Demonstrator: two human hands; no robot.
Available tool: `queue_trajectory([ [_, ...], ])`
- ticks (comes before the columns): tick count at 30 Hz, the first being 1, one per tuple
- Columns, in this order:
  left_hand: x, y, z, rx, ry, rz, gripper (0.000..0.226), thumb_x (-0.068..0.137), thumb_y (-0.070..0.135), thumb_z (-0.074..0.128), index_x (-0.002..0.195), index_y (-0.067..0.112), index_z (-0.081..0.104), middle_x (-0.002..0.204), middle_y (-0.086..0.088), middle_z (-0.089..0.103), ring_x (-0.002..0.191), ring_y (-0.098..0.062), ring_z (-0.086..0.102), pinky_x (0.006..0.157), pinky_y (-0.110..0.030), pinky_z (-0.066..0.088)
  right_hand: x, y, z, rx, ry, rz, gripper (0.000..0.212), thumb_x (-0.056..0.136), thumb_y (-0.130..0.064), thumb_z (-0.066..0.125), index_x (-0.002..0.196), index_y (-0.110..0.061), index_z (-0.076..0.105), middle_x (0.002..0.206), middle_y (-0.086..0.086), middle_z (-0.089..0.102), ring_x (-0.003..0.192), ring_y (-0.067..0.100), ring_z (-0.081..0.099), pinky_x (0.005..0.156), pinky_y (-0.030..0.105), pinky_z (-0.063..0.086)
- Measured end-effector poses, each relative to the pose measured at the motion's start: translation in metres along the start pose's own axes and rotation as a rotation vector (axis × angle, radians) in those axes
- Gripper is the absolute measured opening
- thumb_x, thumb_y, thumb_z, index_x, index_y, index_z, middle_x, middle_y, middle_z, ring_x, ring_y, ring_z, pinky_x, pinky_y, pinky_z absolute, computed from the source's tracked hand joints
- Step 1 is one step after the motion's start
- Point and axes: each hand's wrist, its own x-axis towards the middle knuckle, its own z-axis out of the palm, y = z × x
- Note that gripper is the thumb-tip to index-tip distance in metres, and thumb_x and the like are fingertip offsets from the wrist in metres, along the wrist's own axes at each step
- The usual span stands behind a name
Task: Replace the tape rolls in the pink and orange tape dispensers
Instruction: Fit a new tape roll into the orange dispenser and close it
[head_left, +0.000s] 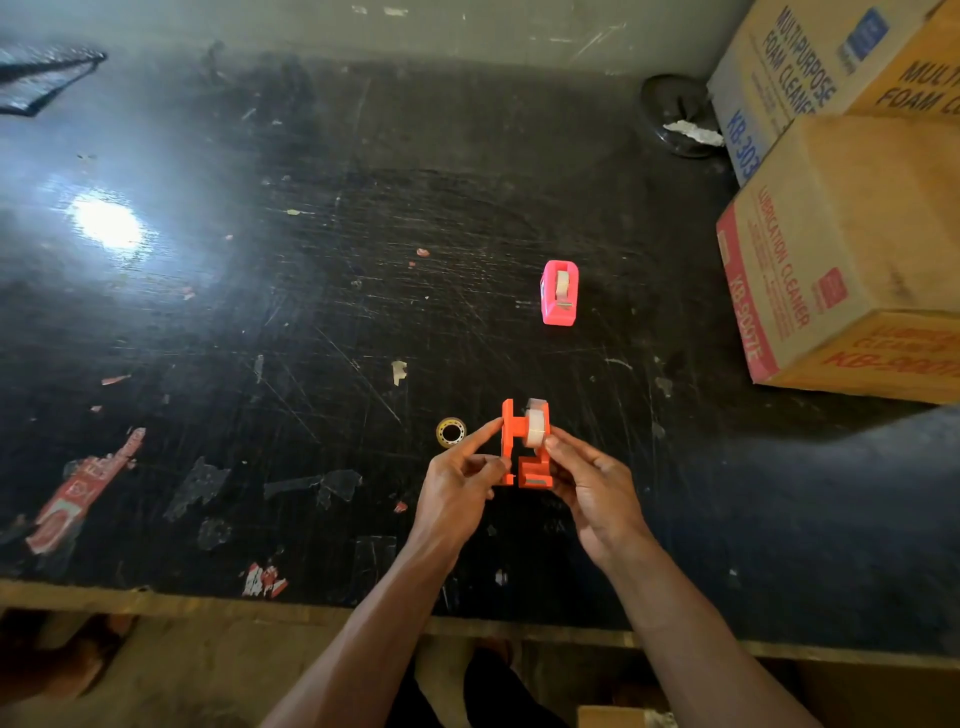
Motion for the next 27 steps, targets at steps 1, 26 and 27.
queue_trajectory([
  [1, -0.0001, 0.0002, -0.0002, 0.002, 0.006, 0.002, 0.049, 0.102, 0.010, 0.061, 0.142, 0.036, 0.056, 0.095, 0.006, 0.080, 0.085, 0.000, 0.074, 0.088, -0.036, 0.056, -0.0005, 0.0001, 0.0001, 0.000, -0.003, 0.002, 0.023, 0.094, -0.014, 0.069, 0.116, -0.017, 0.075, 0.105, 0.006, 0.081, 0.096, 0.018, 0.078, 0.088, 0.039, 0.058],
  [26, -0.0045, 0.0016, 0.0065, 0.007, -0.006, 0.011, 0.048, 0.102, 0.013, 0.060, 0.143, 0.036, 0.055, 0.093, 0.010, 0.081, 0.083, -0.001, 0.074, 0.088, -0.037, 0.056, -0.0037, -0.0018, 0.0020, -0.012, -0.027, -0.018, 0.021, 0.095, -0.014, 0.068, 0.115, -0.019, 0.075, 0.102, 0.005, 0.082, 0.091, 0.015, 0.079, 0.077, 0.030, 0.058],
  [27, -0.0041, 0.0007, 0.0068, 0.013, -0.004, 0.011, 0.047, 0.102, 0.014, 0.060, 0.144, 0.036, 0.055, 0.094, 0.008, 0.081, 0.084, -0.002, 0.074, 0.090, -0.040, 0.056, -0.0039, -0.0019, 0.0021, -0.013, -0.028, -0.018, 0.021, 0.095, -0.014, 0.068, 0.115, -0.018, 0.075, 0.102, 0.005, 0.082, 0.092, 0.015, 0.079, 0.078, 0.031, 0.058],
])
